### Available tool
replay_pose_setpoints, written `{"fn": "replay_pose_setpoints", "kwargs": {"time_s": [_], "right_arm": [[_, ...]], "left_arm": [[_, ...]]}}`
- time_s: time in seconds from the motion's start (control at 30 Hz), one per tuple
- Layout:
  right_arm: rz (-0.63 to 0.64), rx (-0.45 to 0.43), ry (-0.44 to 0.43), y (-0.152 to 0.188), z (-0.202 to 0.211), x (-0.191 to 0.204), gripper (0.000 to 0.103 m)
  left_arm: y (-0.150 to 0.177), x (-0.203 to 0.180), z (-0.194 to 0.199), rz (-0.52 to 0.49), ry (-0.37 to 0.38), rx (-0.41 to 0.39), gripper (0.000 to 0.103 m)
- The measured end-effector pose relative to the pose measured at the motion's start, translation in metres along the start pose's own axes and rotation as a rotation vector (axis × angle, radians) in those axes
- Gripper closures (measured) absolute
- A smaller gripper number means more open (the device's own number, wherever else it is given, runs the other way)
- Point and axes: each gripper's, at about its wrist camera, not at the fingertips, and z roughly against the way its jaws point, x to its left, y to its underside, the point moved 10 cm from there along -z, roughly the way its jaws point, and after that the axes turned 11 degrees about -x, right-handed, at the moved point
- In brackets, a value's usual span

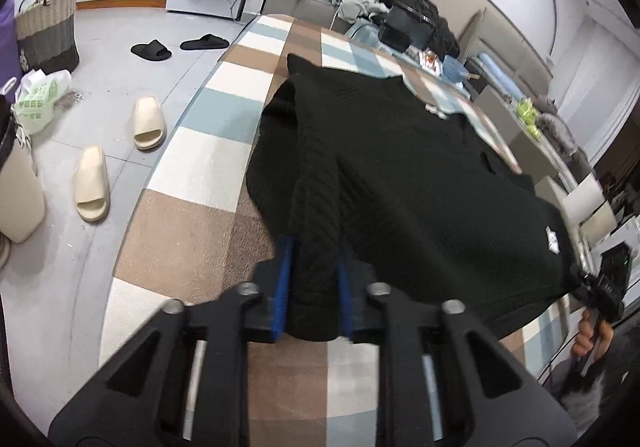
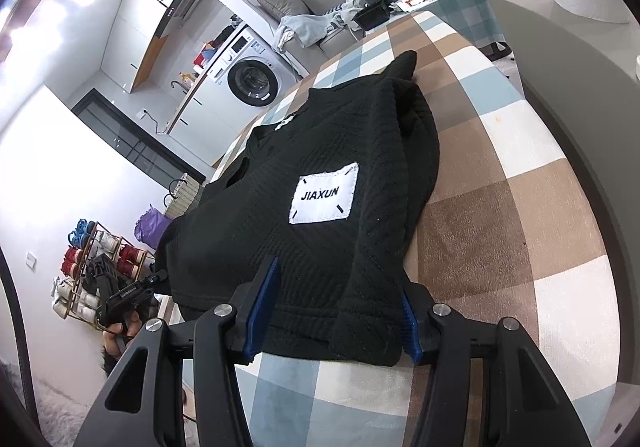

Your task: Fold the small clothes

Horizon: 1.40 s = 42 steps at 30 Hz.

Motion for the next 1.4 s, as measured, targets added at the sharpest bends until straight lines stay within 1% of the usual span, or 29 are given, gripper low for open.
{"fn": "replay_pose_setpoints", "kwargs": {"time_s": [0.13, 0.17, 0.2, 0.23, 0.27, 0.33, 0.47, 0.63, 0.73, 0.8, 0.93, 1.07, 1.13, 1.17, 1.2, 1.23, 1.33, 1.4], "right_arm": [[-0.008, -0.037, 0.005, -0.007, 0.000, 0.001, 0.050], [-0.003, -0.044, 0.015, -0.009, -0.001, 0.001, 0.059], [0.010, -0.048, 0.037, -0.011, -0.002, 0.000, 0.073], [0.019, -0.051, 0.057, -0.014, -0.004, -0.002, 0.079], [0.022, -0.055, 0.070, -0.016, -0.004, -0.003, 0.091], [0.038, -0.073, 0.087, -0.025, -0.005, -0.003, 0.095], [0.070, -0.108, 0.079, -0.044, -0.005, 0.009, 0.097], [0.081, -0.173, 0.020, -0.089, 0.001, 0.033, 0.097], [0.068, -0.207, 0.007, -0.115, -0.001, 0.041, 0.097], [0.061, -0.220, 0.014, -0.128, -0.004, 0.044, 0.097], [0.030, -0.242, 0.053, -0.157, -0.012, 0.043, 0.097], [-0.028, -0.269, 0.074, -0.181, -0.030, 0.039, 0.097], [-0.059, -0.276, 0.093, -0.190, -0.041, 0.033, 0.097], [-0.063, -0.286, 0.117, -0.196, -0.048, 0.029, 0.097], [-0.049, -0.292, 0.136, -0.198, -0.052, 0.028, 0.097], [-0.024, -0.293, 0.174, -0.198, -0.060, 0.023, 0.097], [0.011, -0.253, 0.248, -0.186, -0.077, 0.008, 0.097], [0.011, -0.222, 0.298, -0.175, -0.086, -0.008, 0.097]], "left_arm": [[-0.009, -0.003, 0.003, 0.029, 0.023, -0.032, 0.098], [-0.013, -0.004, 0.005, 0.034, 0.028, -0.041, 0.098], [-0.015, -0.005, 0.006, 0.039, 0.032, -0.048, 0.098], [-0.019, -0.008, 0.008, 0.045, 0.043, -0.055, 0.099], [-0.024, -0.010, 0.010, 0.050, 0.057, -0.068, 0.099], [-0.034, -0.016, 0.013, 0.052, 0.077, -0.089, 0.099], [-0.059, -0.024, 0.016, 0.033, 0.089, -0.130, 0.099], [-0.092, -0.035, 0.015, 0.015, 0.103, -0.173, 0.099], [-0.109, -0.036, 0.014, 0.019, 0.103, -0.197, 0.099], [-0.120, -0.033, 0.009, 0.033, 0.099, -0.205, 0.099], [-0.136, -0.028, 0.000, 0.074, 0.109, -0.203, 0.099], [-0.155, -0.026, -0.016, 0.072, 0.101, -0.206, 0.099], [-0.163, -0.026, -0.028, 0.072, 0.090, -0.201, 0.099], [-0.166, -0.026, -0.035, 0.065, 0.081, -0.199, 0.099], [-0.167, -0.026, -0.044, 0.043, 0.062, -0.197, 0.099], [-0.168, -0.025, -0.051, 0.032, 0.049, -0.194, 0.099], [-0.160, -0.022, -0.075, -0.014, -0.002, -0.162, 0.099], [-0.149, -0.019, -0.091, -0.033, -0.022, -0.133, 0.099]]}}
